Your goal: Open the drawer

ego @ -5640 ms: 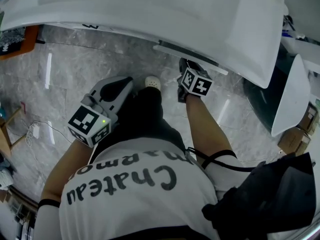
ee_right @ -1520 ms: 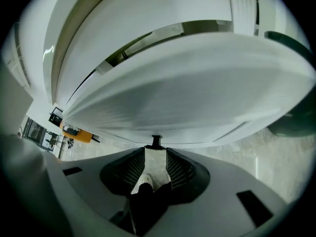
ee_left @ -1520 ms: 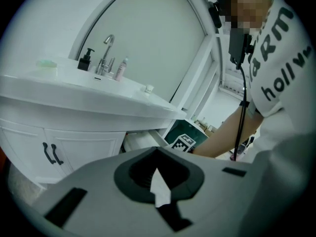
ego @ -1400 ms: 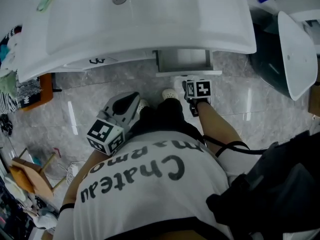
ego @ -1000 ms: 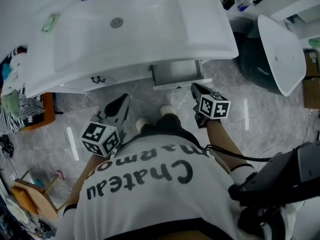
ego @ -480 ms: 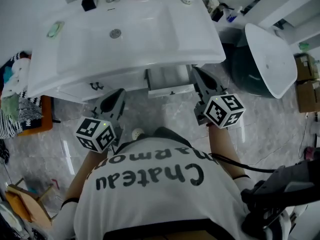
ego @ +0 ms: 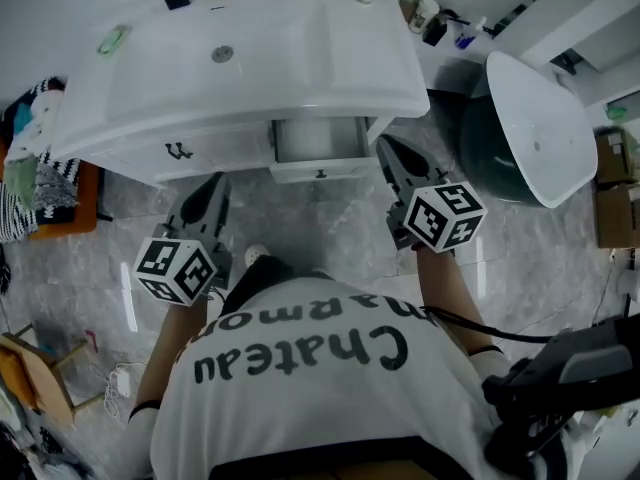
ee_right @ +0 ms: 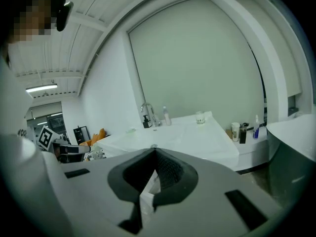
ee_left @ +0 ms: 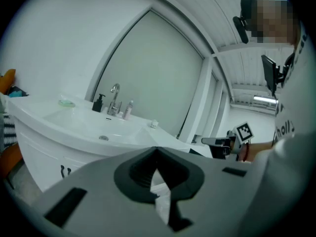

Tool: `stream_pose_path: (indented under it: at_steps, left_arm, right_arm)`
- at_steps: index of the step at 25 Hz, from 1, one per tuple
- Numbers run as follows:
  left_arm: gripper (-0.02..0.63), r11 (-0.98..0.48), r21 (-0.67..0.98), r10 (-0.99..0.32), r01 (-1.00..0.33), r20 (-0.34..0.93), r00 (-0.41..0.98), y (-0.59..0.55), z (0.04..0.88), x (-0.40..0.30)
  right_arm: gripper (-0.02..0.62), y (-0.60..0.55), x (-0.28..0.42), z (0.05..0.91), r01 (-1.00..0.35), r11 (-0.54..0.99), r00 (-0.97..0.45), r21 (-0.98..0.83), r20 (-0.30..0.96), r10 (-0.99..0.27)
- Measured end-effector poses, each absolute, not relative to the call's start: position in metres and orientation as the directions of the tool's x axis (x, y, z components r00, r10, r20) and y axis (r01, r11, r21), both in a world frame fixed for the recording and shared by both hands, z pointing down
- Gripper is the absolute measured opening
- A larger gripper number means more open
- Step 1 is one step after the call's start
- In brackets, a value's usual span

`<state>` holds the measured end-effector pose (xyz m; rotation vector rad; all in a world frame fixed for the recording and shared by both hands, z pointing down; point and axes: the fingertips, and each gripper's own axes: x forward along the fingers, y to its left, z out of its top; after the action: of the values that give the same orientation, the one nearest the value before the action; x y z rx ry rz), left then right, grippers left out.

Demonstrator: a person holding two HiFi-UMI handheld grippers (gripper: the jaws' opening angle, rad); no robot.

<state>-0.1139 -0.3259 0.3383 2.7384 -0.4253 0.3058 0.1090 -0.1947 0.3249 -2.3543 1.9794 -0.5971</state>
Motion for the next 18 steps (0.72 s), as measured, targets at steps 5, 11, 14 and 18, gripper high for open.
stream_pose_path:
  at_steps: [5, 11, 14, 18]
  left_arm:
    - [0.008, -0.887, 0.287, -0.293, -0.361, 0.255, 0.922, -0.292, 0.340, -0.120]
    - [0.008, -0.888, 0.258, -0.308, -0.380, 0.278, 0.910, -0.264, 0.345, -0.132]
    - [0.008, -0.889, 0.251, -0.311, -0.383, 0.283, 0.907, -0.257, 0.343, -0.135]
    - [0.008, -0.889, 0.251, -0.311, -0.383, 0.283, 0.907, -0.251, 0.340, -0.136]
  right_arm:
    - [0.011, -0.167, 0.105, 0.331, -0.968, -0.154, 0.092, -0.199, 0.289, -0.953]
    - [0.011, -0.149, 0.100, 0.332, -0.974, -0.124, 0.069, -0.188, 0.274, -0.959]
    - [0.011, -0.141, 0.095, 0.331, -0.978, -0.114, 0.062, -0.176, 0.275, -0.960]
    - [0.011, -0.131, 0.091, 0.329, -0.982, -0.108, 0.059, -0.158, 0.283, -0.957]
